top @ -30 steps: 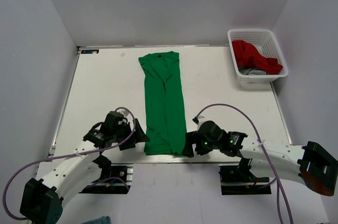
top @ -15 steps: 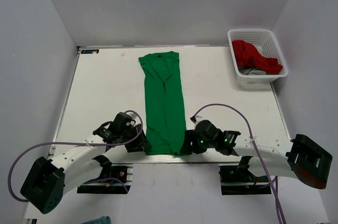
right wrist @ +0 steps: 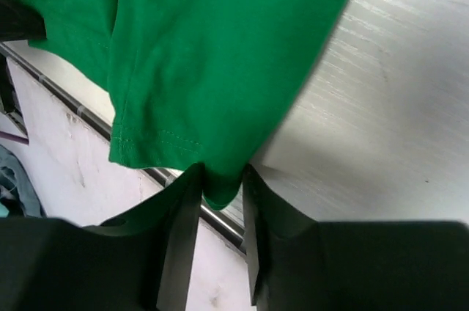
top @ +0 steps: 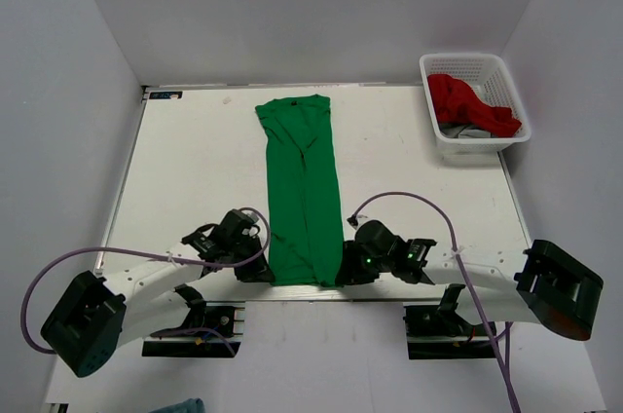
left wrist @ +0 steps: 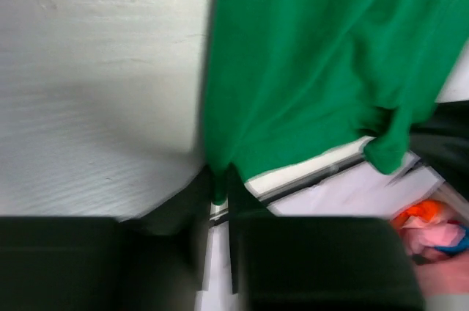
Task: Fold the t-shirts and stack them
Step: Grab the bottom of the folded rectangular tshirt with both arms, then fold the folded rectangular tshirt in 1/3 of the way
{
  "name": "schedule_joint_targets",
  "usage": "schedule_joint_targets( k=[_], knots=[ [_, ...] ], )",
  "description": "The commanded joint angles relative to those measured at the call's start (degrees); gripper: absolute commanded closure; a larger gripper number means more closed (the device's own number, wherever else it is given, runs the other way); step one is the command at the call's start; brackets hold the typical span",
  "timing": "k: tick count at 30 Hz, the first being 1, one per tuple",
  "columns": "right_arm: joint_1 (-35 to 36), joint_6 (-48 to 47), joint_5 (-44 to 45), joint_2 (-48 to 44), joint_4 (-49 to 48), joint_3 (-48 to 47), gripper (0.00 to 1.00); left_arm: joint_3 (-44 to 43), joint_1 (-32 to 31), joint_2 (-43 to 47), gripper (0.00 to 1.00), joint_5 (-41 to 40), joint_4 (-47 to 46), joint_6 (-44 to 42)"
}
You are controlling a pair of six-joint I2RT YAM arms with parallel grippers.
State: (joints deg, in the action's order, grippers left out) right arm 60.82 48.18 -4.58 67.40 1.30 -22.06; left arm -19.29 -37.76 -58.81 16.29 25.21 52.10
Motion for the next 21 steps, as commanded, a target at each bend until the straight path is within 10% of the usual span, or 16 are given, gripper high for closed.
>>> schedule_joint_targets(
  k=[1,8,21],
  knots=[
    [0.27,-0.02,0.01,1.77,2.65,-1.31,0.69,-0.39,-1.00,-2.28,0.86,-5.40,2.83,-0.59],
    [0.18,-3.18,1.32,0.63,5.29,-6.23,1.00,-4.79,-1.53,-0.18,1.00,-7.15,4.14,-0.59],
    [-0.96,-10.83,19.33,4.49,18.11,-23.71,1.00,-18.32,-1.53,0.98,1.00,-13.91,4.06,-4.90]
  ],
)
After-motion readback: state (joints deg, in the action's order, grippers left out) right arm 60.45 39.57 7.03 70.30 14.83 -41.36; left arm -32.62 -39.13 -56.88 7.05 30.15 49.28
